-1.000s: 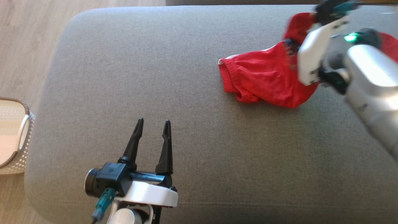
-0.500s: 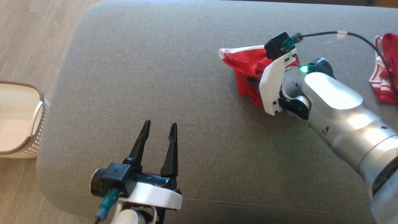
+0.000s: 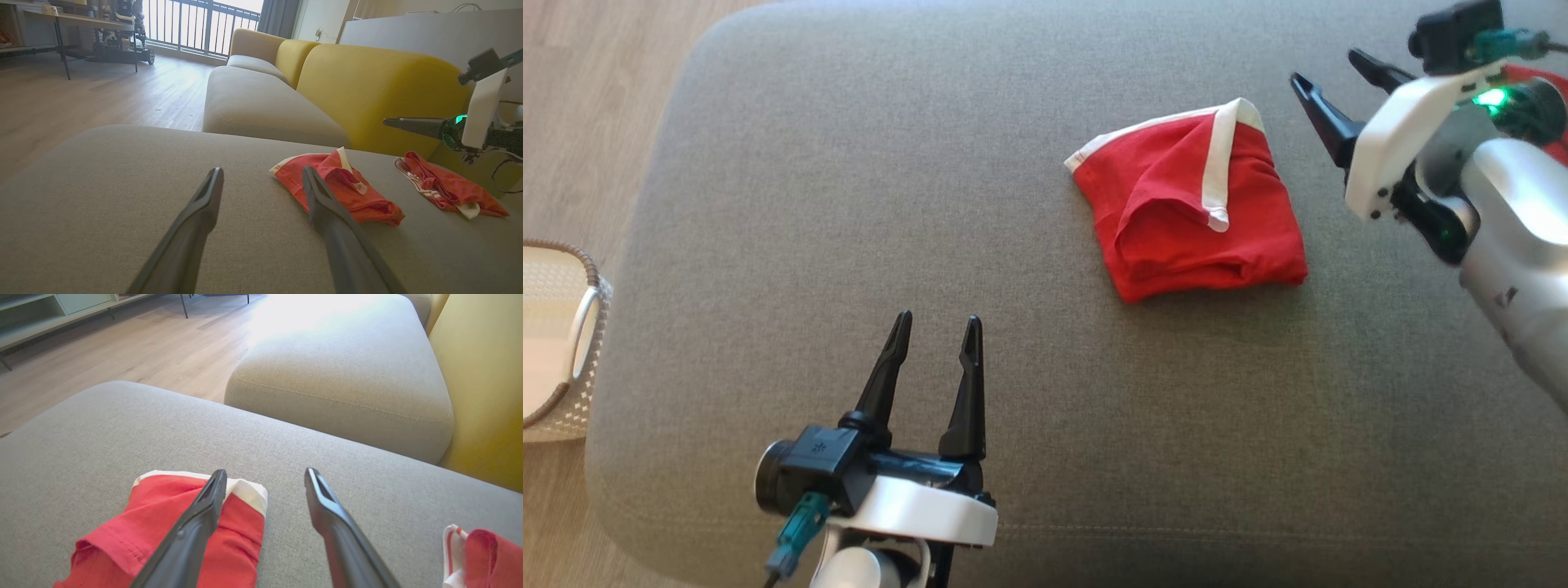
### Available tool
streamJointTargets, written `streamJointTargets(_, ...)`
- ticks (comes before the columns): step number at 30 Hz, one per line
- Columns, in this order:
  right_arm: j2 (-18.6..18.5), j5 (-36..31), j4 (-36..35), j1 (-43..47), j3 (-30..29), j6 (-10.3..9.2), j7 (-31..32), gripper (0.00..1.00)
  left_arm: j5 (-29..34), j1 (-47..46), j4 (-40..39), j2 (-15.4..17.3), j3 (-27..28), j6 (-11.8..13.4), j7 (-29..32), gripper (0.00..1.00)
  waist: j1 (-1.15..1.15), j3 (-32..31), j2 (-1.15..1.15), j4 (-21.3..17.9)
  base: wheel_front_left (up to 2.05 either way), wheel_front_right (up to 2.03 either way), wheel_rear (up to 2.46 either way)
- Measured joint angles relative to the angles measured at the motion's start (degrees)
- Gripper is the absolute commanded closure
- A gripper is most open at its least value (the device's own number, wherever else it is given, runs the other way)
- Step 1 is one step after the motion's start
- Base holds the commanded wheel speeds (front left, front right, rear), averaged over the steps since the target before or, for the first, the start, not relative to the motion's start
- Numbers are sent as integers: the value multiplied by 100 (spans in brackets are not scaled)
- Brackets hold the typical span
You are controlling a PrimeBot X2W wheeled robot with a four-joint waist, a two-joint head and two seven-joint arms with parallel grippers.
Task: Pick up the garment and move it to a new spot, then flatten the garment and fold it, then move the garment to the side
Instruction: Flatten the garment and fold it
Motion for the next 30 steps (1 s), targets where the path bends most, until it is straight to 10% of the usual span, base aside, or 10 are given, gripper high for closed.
streamJointTargets(1, -4, -23, 21, 42, 2, 0, -44, 89, 0, -3, 0, 0, -3, 0, 0, 0, 0, 20, 0, -7, 0, 0, 0)
streamJointTargets(2, 7, -60, 34, 104, 7, 0, -99, 100, 0, -10, 0, 1, -10, 0, 0, 0, 0, 38, 0, -7, 0, 0, 0)
streamJointTargets(23, 301, -311, 447, 721, 502, 0, 594, 100, -36, -196, 19, 1, -256, -19, 0, 0, 0, 156, 0, 820, 0, 0, 0)
streamJointTargets(30, 371, -325, 315, 427, 282, 0, -586, 100, -110, -197, 19, 1, -379, 11, 0, 0, 0, 200, 0, 1129, 0, 0, 0)
